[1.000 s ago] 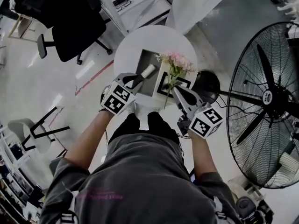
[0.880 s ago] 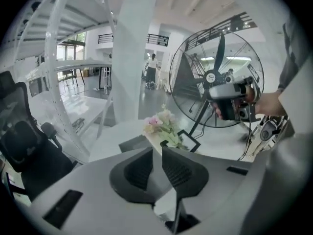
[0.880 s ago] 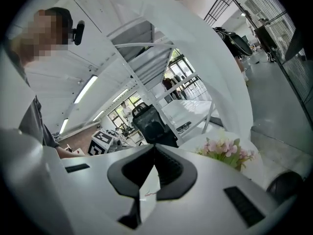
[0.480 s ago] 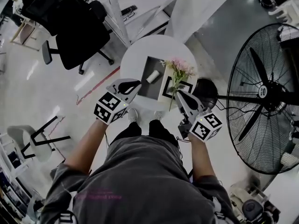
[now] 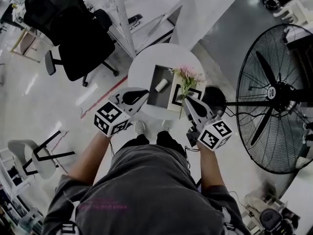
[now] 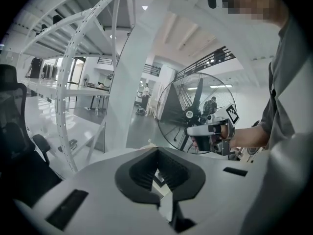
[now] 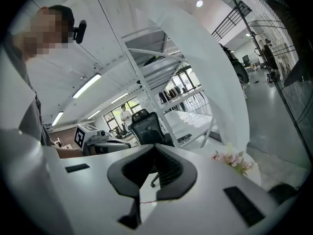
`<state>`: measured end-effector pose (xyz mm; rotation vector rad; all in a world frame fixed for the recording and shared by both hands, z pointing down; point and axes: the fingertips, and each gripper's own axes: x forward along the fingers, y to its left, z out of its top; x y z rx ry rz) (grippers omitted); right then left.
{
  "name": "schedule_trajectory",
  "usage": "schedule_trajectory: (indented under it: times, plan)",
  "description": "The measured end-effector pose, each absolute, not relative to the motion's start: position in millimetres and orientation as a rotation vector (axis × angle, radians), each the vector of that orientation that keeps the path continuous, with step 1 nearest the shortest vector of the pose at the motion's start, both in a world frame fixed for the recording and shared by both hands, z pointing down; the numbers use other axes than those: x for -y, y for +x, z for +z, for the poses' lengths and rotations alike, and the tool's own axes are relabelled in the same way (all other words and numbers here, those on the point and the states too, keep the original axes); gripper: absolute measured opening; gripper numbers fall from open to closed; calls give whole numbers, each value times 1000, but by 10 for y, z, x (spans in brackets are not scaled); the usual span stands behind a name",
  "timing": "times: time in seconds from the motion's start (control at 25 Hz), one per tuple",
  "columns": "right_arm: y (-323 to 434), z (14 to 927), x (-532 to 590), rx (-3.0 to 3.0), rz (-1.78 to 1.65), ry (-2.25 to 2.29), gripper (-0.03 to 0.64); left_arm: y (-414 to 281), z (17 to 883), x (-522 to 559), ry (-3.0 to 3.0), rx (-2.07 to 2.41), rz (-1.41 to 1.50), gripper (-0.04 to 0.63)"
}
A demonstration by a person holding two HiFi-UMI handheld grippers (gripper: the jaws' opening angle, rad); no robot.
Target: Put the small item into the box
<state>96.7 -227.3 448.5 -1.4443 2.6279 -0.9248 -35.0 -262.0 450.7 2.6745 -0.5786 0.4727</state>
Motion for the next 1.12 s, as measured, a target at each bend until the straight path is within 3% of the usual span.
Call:
schedule_trajectory:
  times: [1.12]
  plan:
    - [877,4272,2335,-2738,-779,-1421,21,-283,4233,2559,2722,515,327,14]
